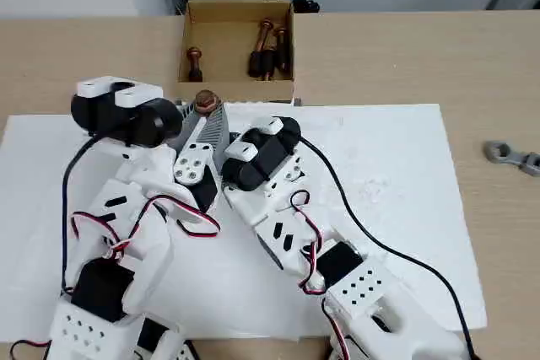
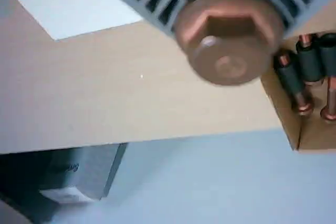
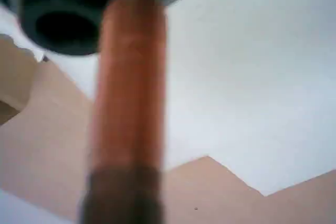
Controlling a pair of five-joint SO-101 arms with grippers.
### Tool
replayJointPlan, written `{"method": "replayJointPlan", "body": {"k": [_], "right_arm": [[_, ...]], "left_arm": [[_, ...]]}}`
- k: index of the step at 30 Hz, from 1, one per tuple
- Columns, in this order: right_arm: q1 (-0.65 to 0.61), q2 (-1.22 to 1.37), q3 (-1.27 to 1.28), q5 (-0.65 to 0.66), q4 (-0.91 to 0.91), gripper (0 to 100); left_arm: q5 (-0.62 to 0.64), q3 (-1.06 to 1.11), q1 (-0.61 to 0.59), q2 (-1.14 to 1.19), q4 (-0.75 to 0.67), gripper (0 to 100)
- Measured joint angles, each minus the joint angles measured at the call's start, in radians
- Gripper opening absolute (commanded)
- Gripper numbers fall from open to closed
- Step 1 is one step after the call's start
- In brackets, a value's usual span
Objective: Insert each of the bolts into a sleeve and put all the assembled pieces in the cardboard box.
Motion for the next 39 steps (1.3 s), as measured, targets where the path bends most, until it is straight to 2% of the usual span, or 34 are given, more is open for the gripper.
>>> {"method": "replayJointPlan", "body": {"k": [6, 39], "right_arm": [[0.000, 0.000, 0.000, 0.000, 0.000, 0.8], [0.002, 0.000, 0.000, 0.018, 0.000, 0.8]], "left_arm": [[0.000, 0.048, 0.000, 0.002, -0.064, 0], [-0.020, 0.071, 0.000, 0.002, -0.066, 0]]}}
